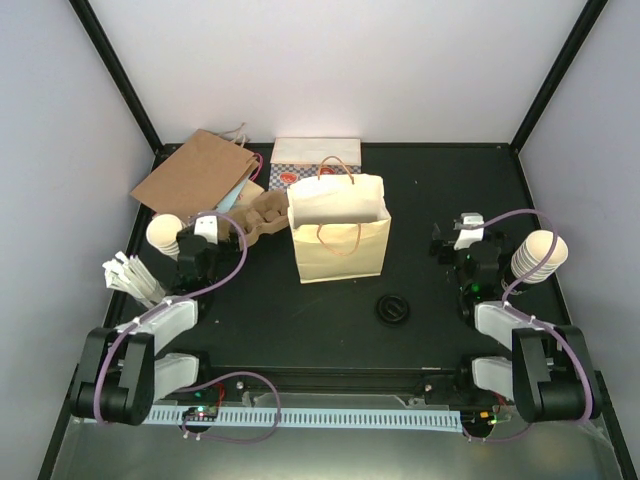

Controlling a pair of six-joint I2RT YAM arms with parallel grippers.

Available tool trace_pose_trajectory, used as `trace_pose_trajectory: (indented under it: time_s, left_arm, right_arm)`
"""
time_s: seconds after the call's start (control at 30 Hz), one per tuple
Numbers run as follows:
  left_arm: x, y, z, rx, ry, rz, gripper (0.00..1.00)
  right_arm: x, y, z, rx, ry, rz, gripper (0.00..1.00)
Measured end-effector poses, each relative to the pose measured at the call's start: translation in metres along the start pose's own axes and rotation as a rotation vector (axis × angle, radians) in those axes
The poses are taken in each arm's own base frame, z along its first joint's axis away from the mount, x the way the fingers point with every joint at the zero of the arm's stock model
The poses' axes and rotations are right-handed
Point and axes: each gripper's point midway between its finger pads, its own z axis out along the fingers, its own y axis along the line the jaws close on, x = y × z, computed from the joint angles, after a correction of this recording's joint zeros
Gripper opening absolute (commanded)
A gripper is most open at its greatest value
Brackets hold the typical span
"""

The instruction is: Pack the takeout coffee

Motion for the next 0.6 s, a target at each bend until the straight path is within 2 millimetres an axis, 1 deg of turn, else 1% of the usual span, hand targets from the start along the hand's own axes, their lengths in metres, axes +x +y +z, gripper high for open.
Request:
trace_pose_trajectory:
  time_s: [0.07, 0.1, 0.27, 0.37, 0.47, 0.5, 0.6]
  left_arm:
    - [0.011, 0.0, 0.003, 0.008, 0.021, 0.002, 0.99]
    - [0.013, -0.001, 0.004, 0.014, 0.022, 0.002, 0.99]
    - [0.008, 0.0, 0.01, 0.02, -0.01, 0.01, 0.99]
    - [0.005, 0.0, 0.014, 0.024, -0.024, 0.022, 0.99]
    - [-0.001, -0.003, 0.016, 0.039, -0.072, 0.031, 0.99]
    - [0.001, -0.005, 0.018, 0.049, -0.085, 0.037, 0.99]
    - [0.019, -0.009, 0.023, 0.064, -0.067, 0.059, 0.99]
  right_arm:
    - [0.002, -0.008, 0.005, 0.009, 0.012, 0.005, 0.97]
    - [-0.001, -0.009, 0.007, 0.007, 0.003, 0.002, 0.97]
    - [-0.016, -0.01, 0.009, -0.008, -0.067, -0.014, 0.96]
    - [-0.007, -0.015, 0.017, 0.011, -0.058, -0.008, 0.94]
    - [0.011, -0.015, 0.024, 0.008, -0.016, -0.01, 0.94]
    - [0.012, -0.015, 0.024, 0.004, -0.013, -0.012, 0.99]
    - [0.005, -0.012, 0.023, -0.011, -0.042, -0.019, 1.0]
